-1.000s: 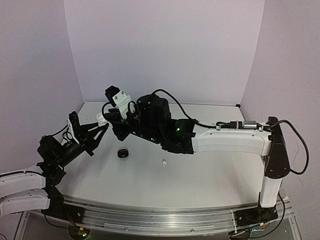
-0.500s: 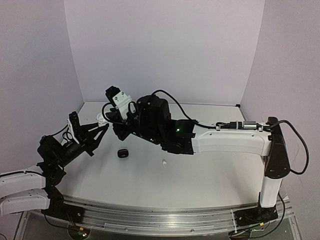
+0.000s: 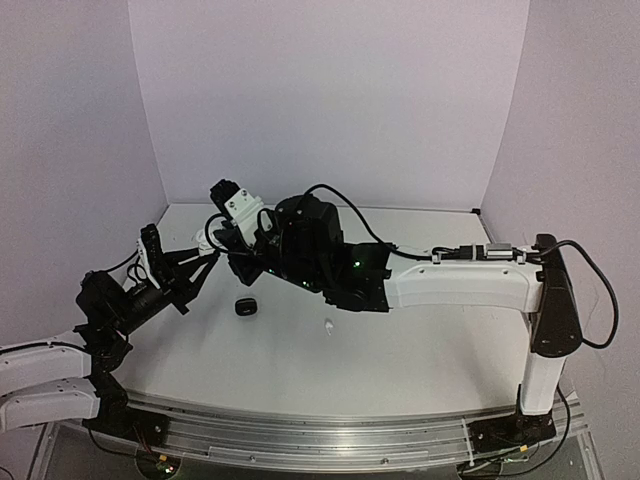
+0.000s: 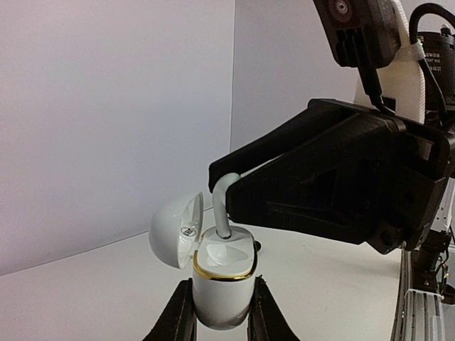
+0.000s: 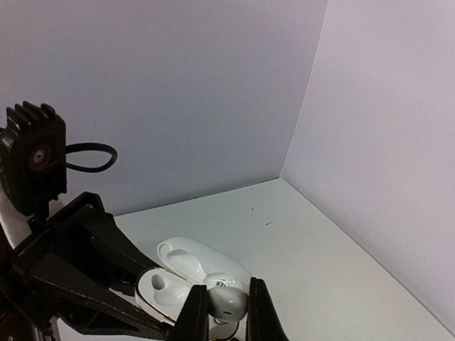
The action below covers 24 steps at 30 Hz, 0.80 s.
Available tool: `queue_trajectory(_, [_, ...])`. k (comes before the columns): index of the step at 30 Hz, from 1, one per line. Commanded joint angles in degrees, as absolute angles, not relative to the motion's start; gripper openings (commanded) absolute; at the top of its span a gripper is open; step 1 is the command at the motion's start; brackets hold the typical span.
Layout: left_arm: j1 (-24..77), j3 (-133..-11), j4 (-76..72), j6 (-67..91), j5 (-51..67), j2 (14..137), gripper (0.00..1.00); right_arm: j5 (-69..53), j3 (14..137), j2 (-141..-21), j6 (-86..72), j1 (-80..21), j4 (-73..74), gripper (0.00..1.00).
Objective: Insert the wireless bluetooth earbuds into the charging case
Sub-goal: Insert the right earbud into the right side groove of the charging case.
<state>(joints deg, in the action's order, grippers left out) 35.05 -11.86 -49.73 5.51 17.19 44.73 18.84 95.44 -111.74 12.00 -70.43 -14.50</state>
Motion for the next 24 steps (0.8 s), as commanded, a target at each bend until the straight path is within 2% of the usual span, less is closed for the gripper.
queue_trajectory(1, [34.98,-13.01,-54.37,7.05,15.99,43.94,0.00,18.20,94.78,-108.98,14.29,-70.47,-13.84,0.00])
queue_trajectory(16, [34.98,-13.45,-52.71,5.16,15.74,43.32,0.00,21.61,99.25,-110.65,21.87,-72.00,-5.49,0.00])
queue_trajectory(24, [34.99,-13.45,-52.77,5.11,15.73,43.41,0.00,21.82,101.84,-112.71,20.38,-72.69,-3.63,0.00])
